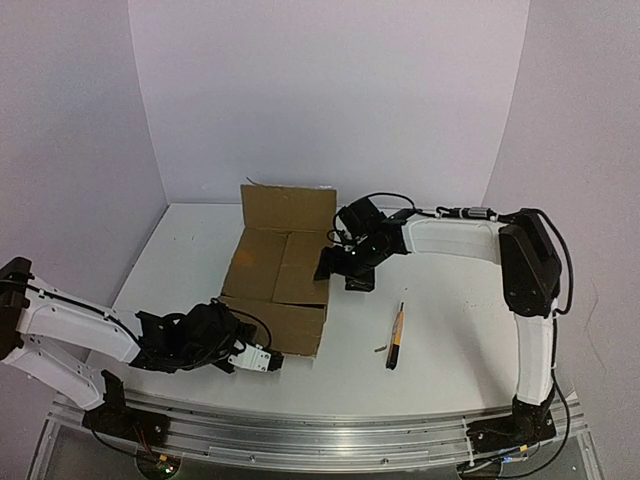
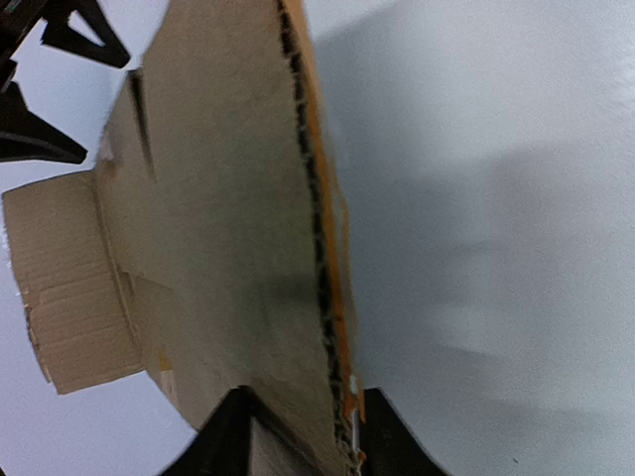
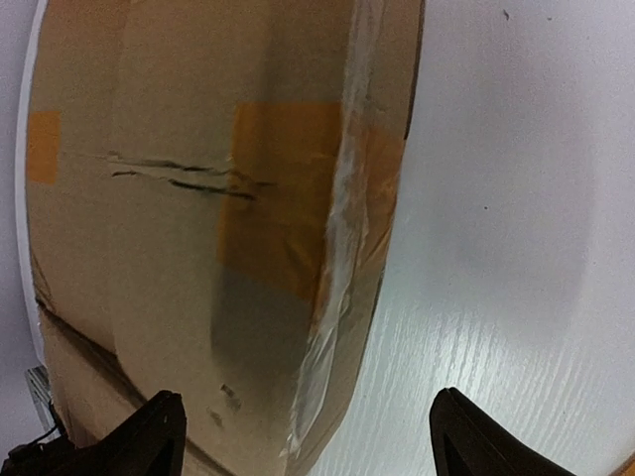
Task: Unpack the express box
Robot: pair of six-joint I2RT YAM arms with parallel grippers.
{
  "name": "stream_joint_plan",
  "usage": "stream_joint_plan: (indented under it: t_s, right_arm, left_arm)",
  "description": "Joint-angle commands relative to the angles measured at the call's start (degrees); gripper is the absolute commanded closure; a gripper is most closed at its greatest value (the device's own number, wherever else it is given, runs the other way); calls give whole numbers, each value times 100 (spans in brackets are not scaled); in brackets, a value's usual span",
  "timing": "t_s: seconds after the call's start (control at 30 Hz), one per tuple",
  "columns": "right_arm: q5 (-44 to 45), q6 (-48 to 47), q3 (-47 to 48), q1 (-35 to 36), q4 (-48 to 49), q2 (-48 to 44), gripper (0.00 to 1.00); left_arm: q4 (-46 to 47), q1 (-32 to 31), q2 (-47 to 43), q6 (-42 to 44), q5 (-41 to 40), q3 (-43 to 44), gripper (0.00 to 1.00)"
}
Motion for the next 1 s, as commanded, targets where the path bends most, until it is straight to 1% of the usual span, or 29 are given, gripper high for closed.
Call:
stream_joint_plan:
  t_s: [0.0, 0.03, 0.1, 0.13, 0.2, 0.3, 0.37, 0.43, 0.47, 0.53, 0.57, 0.6, 0.67, 0.7, 0.77, 0.8, 0.87, 0.97]
  right_arm:
    - [120, -88, 252, 18, 149, 304, 17]
    - [82, -148, 275, 18, 157, 354, 18]
    - [25, -307, 345, 18, 155, 467, 20]
    - [23, -365, 363, 18, 154, 514, 22]
    - [37, -473, 380, 18, 153, 570, 23]
    - [45, -600, 320, 18, 153, 579, 23]
    - [67, -693, 277, 18, 145, 563, 23]
    - [44, -777, 235, 18, 145, 536, 23]
    - [31, -802, 226, 18, 145, 522, 23]
    - [41, -843, 200, 21, 145, 470, 23]
    - [54, -870, 191, 20, 138, 442, 23]
    - [66, -898, 192, 18, 135, 417, 23]
    - [62, -948, 214, 18, 131, 386, 23]
    - [44, -972, 229, 18, 123, 377, 23]
    - [34, -1001, 257, 18, 118, 354, 22]
    - [37, -1011, 265, 18, 118, 336, 22]
    - [95, -1018, 268, 20, 110, 278, 21]
    - [167, -1019, 304, 18, 106, 170, 21]
  left_arm:
    - [-2002, -9, -479, -376, 1126, 493, 34]
    - [-2409, -3, -720, -388, 1444, 646, 26]
    - [-3163, 3, -1262, -385, 2218, 881, 15]
    - [-3533, 7, -1489, -372, 2637, 1028, 10]
    - [-4323, 14, -1896, -340, 3242, 1334, 7]
    - [-4954, 65, -2217, -479, 3825, 1893, 3]
    - [-5084, 212, -2164, -655, 4015, 2318, 3]
    - [-5216, 731, -1896, -639, 4366, 2737, 4]
    - [-5234, 1132, -1714, -598, 4671, 2971, 6]
    - [-5254, 2134, -1266, -540, 5398, 3525, 8]
    - [-5315, 2735, -953, -509, 5815, 3830, 8]
    - [-5463, 3203, -690, -477, 6278, 4223, 9]
    - [-5720, 3898, -43, -564, 6928, 4898, 9]
    - [-5673, 4026, 212, -753, 6964, 5165, 10]
    - [-5548, 4077, 795, -1180, 6642, 5458, 13]
    - [-5666, 4070, 1107, -1155, 6461, 5556, 13]
    - [-5701, 3922, 1649, -1165, 5878, 5403, 8]
    - [-5164, 3559, 1919, -932, 4928, 4716, 1]
